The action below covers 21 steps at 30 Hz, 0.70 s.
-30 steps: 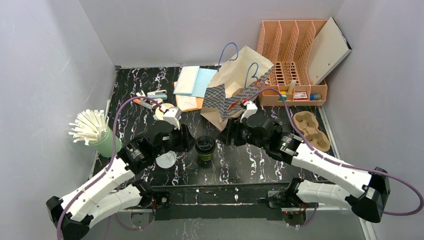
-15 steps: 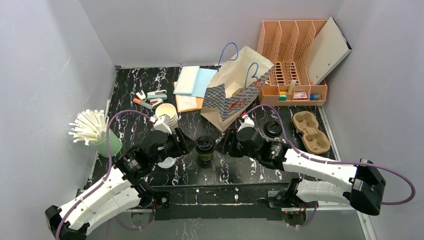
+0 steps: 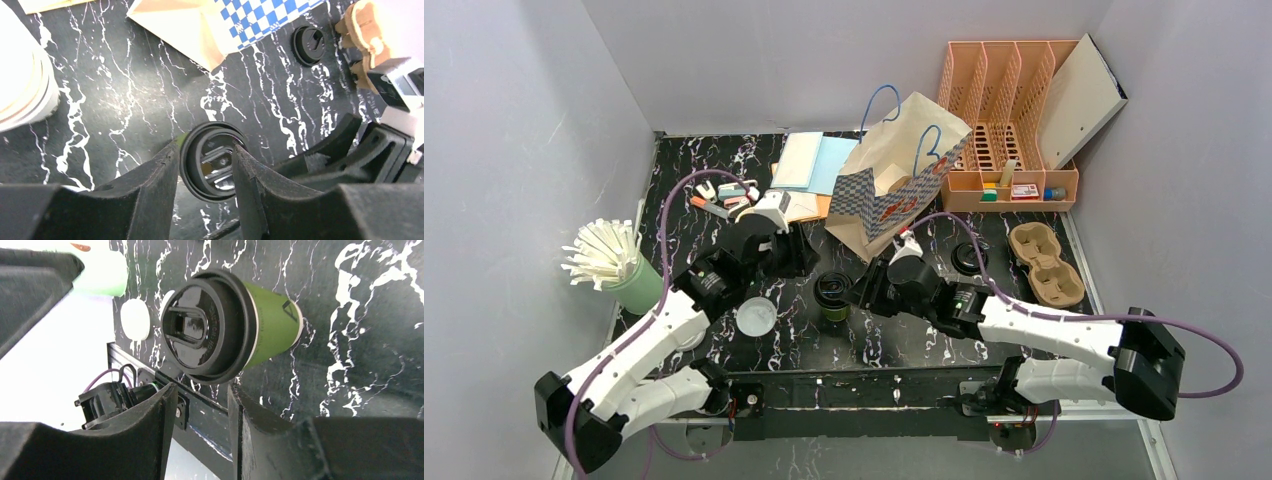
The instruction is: Pack the takeout coffee
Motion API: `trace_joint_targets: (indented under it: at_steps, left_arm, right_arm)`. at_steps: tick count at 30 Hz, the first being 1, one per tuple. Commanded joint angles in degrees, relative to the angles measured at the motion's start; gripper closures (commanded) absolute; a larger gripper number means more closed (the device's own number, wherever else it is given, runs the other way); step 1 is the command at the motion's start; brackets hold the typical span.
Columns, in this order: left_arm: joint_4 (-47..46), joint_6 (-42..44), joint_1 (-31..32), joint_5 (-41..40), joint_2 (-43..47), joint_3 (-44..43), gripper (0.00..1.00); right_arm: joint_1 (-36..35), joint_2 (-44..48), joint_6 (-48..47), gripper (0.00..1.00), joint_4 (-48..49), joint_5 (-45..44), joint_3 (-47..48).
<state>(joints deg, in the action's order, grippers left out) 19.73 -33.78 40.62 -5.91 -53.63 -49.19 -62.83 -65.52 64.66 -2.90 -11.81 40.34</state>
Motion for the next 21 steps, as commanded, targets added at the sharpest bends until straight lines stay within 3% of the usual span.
trace_joint_targets:
  at_steps: [1,7,14,21]
  left_arm:
    - [-0.4,10.5,-4.3,9.6,-2.9,-2.5,0.57]
    - [-2.6,16.7,-5.3,14.6,-8.6,-3.1,0.57]
    - [-5.1,17.9,-5.6,20.4,-13.6,-3.5,0.48]
    - [-4.7,18.6,-5.6,18.8,-14.2,-2.6,0.48]
  right_arm:
    - [-2.4,-0.8,8.0,0.51,4.3,-2.5,-2.5]
    - [-5.6,-0.5,14.2,0.54,8.3,-7.2,-5.9]
    - [-5.7,-3.1,15.3,0.54,10.5,-6.7,-5.7]
    - [-5.7,-4.1,17.2,0.55,11.6,-8.2,-5.8]
